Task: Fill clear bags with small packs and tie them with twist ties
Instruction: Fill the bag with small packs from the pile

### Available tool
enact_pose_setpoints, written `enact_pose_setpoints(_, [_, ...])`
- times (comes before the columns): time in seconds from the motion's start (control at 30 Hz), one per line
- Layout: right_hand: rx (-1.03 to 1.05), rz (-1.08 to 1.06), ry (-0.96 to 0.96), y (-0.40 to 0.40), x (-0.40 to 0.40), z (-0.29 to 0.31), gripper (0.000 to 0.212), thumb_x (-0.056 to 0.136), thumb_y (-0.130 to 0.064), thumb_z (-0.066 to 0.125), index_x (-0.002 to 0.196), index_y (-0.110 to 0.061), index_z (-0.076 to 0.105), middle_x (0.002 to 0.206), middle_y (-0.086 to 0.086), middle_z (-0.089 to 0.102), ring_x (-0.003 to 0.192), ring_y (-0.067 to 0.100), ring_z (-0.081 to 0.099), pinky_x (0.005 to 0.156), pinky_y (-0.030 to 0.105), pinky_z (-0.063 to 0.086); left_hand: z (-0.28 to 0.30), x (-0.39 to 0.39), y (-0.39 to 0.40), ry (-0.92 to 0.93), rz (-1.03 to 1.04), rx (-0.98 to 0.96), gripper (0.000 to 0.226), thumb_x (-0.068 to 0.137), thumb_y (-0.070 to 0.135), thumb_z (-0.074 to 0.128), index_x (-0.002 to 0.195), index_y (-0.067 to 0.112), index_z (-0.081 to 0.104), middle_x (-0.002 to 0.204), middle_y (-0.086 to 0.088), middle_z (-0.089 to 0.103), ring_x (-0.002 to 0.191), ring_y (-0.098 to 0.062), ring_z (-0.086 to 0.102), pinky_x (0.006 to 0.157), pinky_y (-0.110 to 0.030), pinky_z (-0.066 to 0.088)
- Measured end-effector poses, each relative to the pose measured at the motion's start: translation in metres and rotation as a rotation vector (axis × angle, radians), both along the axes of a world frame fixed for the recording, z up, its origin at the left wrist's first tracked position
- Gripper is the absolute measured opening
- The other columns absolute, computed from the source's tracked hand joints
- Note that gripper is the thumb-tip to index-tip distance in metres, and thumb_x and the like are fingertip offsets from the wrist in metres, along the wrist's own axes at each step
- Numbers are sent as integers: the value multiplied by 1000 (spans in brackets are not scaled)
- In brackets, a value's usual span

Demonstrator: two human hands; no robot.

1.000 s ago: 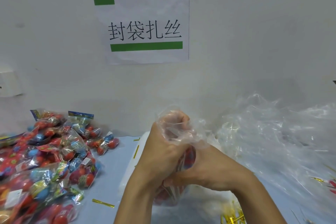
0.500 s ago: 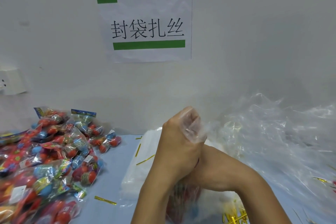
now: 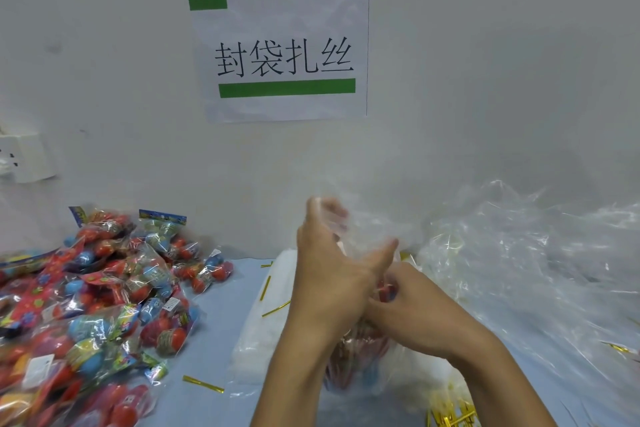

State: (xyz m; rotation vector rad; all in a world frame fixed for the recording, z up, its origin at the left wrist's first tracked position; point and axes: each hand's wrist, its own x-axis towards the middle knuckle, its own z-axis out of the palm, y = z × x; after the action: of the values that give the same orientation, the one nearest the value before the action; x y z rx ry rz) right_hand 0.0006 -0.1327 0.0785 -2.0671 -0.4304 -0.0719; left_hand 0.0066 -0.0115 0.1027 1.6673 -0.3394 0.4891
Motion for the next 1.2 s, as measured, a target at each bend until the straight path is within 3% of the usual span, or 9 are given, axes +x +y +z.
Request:
enact_pose_setpoints(0.13, [-24,-61,-76,-5,3,0,22,96,-32,63,100,-11,69,89,11,71,70,21,61,71,29,53,-2,5,17,156,72,44,103,43,66,87,128,32,40,116,14,56,108,-4,57,80,-15,45])
enact_pose_setpoints(0.27, [-9,-26,-65,0,0,6,10,91,-24,66,95,-24,75,85,-4,76,76,11,71,68,30,58,-13,10,24,257,-173,281,73,47,69,79,96,16,71,90,1,74,86,-14,72,77,-35,58])
enact_pose_setpoints(0.33, [23,-35,-69,3,-5,10,8,77,-28,68,81,-25,75,73,-7,73,68,5,68,58,27,55,-17,9,24,218,-249,313,61,55,70,75,84,16,74,81,4,75,79,-9,72,71,-30,56])
enact_pose_setpoints(0.47, [1,-106,-18,4,-6,8,39,78,-13,68,46,-35,66,44,-16,56,43,-4,52,43,10,36,-14,10,23,95,-300,273,20,80,44,71,93,30,77,90,8,76,89,-9,72,82,-33,57])
enact_pose_setpoints(0.53, [-20,-105,23,6,-6,5,36,76,-10,69,50,-34,66,47,-17,58,45,-4,52,47,9,38,-14,11,23,55,-318,226,6,82,27,74,80,32,76,80,8,75,79,-5,69,71,-31,56])
enact_pose_setpoints(0.63, [-57,-13,93,8,-6,3,33,79,-10,69,57,-35,65,50,-19,56,47,-5,50,47,7,37,-16,10,23,4,-346,266,36,83,7,73,66,39,71,67,19,68,66,7,61,61,-13,45])
enact_pose_setpoints(0.87, [-113,100,191,1,-9,15,17,73,-29,69,69,-18,56,58,-11,47,56,8,41,59,24,36,-18,5,23,67,-422,33,13,94,20,67,84,27,67,57,14,62,49,2,57,50,-10,42])
enact_pose_setpoints(1.0, [-123,125,160,1,-12,17,22,78,-39,76,73,-31,56,58,-20,54,51,-3,48,51,8,37,-21,7,26,102,-397,-77,15,85,33,74,99,30,72,82,2,75,71,-13,71,62,-19,55])
enact_pose_setpoints(1.2, [-60,89,74,10,-9,9,20,77,-37,75,67,-30,59,54,-15,51,48,1,42,49,13,36,-26,14,26,285,-463,-291,35,77,18,76,111,14,73,99,-10,77,93,-27,74,71,-31,59])
